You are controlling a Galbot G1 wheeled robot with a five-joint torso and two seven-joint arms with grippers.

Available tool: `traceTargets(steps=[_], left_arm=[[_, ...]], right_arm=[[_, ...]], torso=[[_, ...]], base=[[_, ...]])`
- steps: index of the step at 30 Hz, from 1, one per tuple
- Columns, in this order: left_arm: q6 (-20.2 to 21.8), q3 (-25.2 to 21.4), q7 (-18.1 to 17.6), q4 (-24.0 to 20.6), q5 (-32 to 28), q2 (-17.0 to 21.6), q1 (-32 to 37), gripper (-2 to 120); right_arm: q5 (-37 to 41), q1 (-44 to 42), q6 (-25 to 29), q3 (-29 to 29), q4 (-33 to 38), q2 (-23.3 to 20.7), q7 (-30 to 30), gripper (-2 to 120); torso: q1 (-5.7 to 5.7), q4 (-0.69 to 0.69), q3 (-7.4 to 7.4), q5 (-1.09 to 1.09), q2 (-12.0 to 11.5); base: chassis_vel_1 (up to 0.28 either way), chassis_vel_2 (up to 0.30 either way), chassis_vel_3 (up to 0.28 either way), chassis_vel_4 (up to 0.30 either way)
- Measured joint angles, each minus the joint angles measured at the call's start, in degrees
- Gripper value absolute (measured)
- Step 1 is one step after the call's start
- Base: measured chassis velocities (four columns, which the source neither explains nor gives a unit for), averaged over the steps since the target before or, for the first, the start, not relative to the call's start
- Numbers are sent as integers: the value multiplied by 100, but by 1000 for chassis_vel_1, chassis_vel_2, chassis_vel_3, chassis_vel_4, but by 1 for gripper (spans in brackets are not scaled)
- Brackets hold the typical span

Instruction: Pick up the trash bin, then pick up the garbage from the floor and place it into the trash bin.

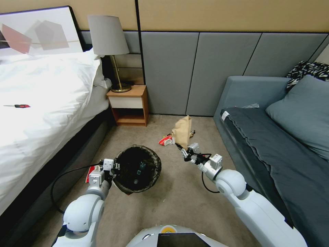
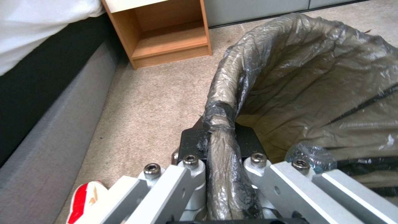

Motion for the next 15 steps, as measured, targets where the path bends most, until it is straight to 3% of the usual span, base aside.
traceTargets(steps=[6,15], left_arm=[[24,43,-7,39,4,-22,3,5],[38,97,-26,52,4,-58,-14,5]], right_arm=[[266,560,-246,-1085,-6,220,452,0],[375,653,-516,-1652,-16,270,788,0]], torso=[[0,-1,0,0,0],[0,-2,0,0,0]], base=[[0,0,0,0],[0,0,0,0]])
